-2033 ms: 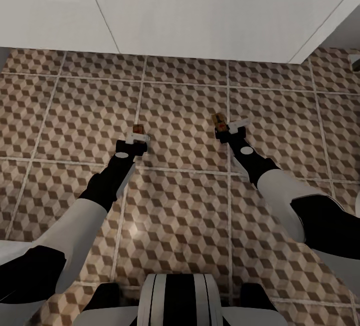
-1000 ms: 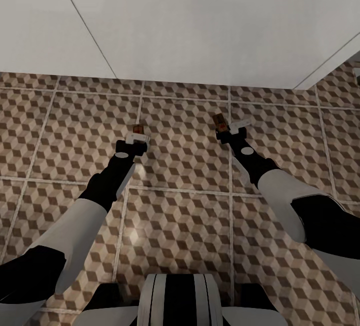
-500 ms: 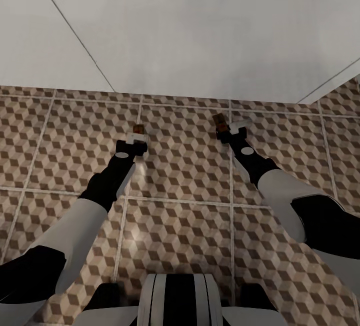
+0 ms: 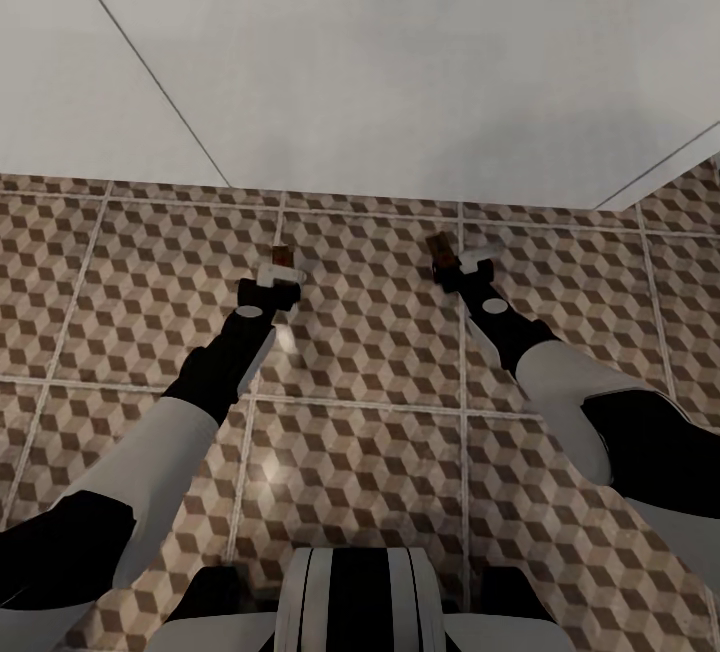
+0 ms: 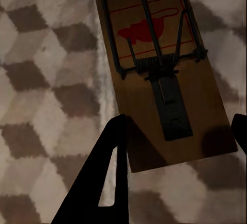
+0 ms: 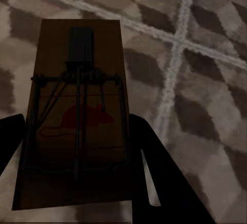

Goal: Take the four mousetraps from the cabinet in the bathroom and place them on the bathroom floor. Make sure all four end up on the same floor surface, and ensure that at least two of them are either under or directly next to the same bathroom sink.

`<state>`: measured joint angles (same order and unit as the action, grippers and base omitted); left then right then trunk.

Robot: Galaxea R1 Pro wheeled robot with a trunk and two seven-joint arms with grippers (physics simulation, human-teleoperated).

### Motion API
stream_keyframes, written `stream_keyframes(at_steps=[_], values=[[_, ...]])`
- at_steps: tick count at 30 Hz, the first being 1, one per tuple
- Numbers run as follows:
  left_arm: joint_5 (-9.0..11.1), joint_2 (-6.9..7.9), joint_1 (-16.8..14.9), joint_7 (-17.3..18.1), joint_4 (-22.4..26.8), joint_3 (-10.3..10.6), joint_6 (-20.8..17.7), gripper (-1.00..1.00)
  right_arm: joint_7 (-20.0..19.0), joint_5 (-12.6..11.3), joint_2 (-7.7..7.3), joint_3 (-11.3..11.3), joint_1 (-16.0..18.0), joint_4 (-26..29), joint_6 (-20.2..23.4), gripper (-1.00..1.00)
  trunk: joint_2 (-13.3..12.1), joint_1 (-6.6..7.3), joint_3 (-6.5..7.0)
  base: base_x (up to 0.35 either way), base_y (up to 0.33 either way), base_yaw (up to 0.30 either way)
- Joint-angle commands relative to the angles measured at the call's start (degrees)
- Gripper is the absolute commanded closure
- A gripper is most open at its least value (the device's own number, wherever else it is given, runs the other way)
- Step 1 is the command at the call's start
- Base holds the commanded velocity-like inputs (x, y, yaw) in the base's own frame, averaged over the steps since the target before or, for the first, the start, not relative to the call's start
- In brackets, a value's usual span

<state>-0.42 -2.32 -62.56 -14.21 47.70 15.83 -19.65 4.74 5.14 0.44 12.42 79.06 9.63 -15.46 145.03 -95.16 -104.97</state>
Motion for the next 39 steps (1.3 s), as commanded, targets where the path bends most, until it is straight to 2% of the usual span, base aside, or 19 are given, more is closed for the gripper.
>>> stream_keyframes(at_steps=[1, 5, 16, 24, 29, 39], values=[[-0.1, -0.08, 0.0, -0.4, -0.1, 0.3, 0.7, 1.00, 0.4, 0.4, 0.00, 0.2, 0.0, -0.2, -0.1, 1.00, 0.0, 0.01, -0.03, 0.000, 0.000, 0.000], [-0.1, -0.97, -0.1, -0.4, -0.6, 0.4, 2.5, 1.00, 0.3, 0.4, -0.08, 0.2, -0.1, -0.3, -0.9, 1.00, 0.0, 0.01, -0.03, 0.000, 0.000, 0.000], [-0.3, -1.73, -0.2, -0.4, -1.2, 0.3, 2.9, 1.00, 0.2, 0.5, -0.94, 0.1, -0.2, -0.5, -3.4, 1.00, 0.0, 0.01, -0.03, 0.000, 0.000, 0.000], [-0.4, -1.58, -0.2, -0.4, -1.9, 0.5, 3.8, 1.00, 0.2, 0.5, -1.14, 0.1, -0.2, -0.5, -3.6, 1.00, 0.0, 0.01, -0.03, 0.000, 0.000, 0.000], [-0.3, -1.67, -0.2, -0.4, -2.4, 0.4, 5.3, 1.00, 0.4, 0.4, -1.27, 0.1, -0.2, -0.7, -6.2, 1.00, 0.0, 0.01, -0.03, 0.000, 0.000, 0.000], [-0.6, -1.65, -0.2, -0.4, -2.6, 0.4, 5.5, 1.00, 0.4, 0.4, -1.41, 0.2, -0.2, -2.5, -7.1, 1.00, 0.0, 0.01, -0.03, 0.051, 0.000, 0.000]])
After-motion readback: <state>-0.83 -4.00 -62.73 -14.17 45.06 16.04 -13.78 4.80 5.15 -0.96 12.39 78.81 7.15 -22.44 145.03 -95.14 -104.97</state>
